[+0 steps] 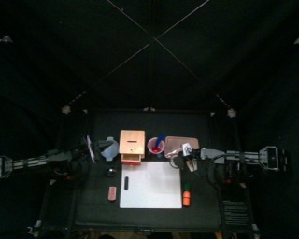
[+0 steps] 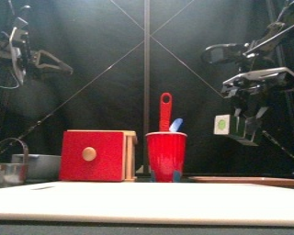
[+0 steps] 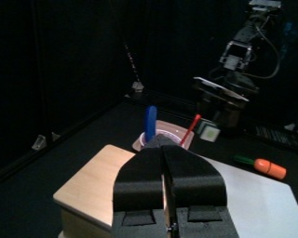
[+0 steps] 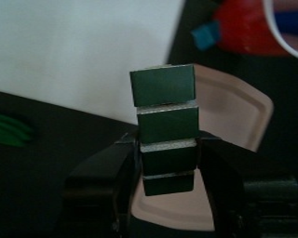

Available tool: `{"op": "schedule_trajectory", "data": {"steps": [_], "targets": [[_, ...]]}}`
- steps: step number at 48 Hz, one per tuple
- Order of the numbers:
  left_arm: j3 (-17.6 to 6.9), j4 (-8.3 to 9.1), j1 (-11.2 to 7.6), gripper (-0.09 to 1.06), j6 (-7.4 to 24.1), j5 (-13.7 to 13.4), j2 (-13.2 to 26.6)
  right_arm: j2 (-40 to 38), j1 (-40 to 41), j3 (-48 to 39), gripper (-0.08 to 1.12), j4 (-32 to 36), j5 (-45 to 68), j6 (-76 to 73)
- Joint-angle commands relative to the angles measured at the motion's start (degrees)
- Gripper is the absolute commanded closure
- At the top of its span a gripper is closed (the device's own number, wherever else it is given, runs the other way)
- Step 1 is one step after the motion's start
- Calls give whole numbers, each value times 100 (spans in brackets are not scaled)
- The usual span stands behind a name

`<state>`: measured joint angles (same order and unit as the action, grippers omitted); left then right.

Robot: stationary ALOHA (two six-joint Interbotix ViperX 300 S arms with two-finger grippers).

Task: Place sushi on board then cut the sushi with the knife then place the pieces on the plate
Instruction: Place the sushi on the board

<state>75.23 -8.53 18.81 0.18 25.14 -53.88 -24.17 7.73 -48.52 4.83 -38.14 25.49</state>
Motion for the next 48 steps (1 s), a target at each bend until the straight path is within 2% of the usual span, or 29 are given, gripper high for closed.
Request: {"op": "schedule_trajectory", "data": {"steps": [1, 5, 9, 15, 26, 33, 39, 48], "targets": [[-44, 0, 193, 95, 9, 53, 26, 237, -545, 299, 44, 26, -9, -984], [-9, -18, 334, 95, -26, 53, 26, 439, -765, 448, 44, 18, -18, -1811], [18, -114, 475, 95, -44, 44, 26, 642, -976, 571, 44, 0, -9, -2681], [0, -193, 563, 95, -35, 9, 26, 826, -1099, 747, 44, -158, 97, -3841], [9, -299, 589, 95, -53, 0, 35, 1151, -1143, 1230, 44, -598, 290, -6064], [88, -439, 563, 95, -53, -9, 44, 1600, -1239, 1573, 44, -844, 281, -7471], [114, -677, 519, 95, -70, -9, 53, 2171, -1257, 2048, 44, -1187, -105, -8631], [97, -1380, 369, 95, -70, -9, 62, 2997, -1512, 2883, 44, -1213, -756, -10090]]}}
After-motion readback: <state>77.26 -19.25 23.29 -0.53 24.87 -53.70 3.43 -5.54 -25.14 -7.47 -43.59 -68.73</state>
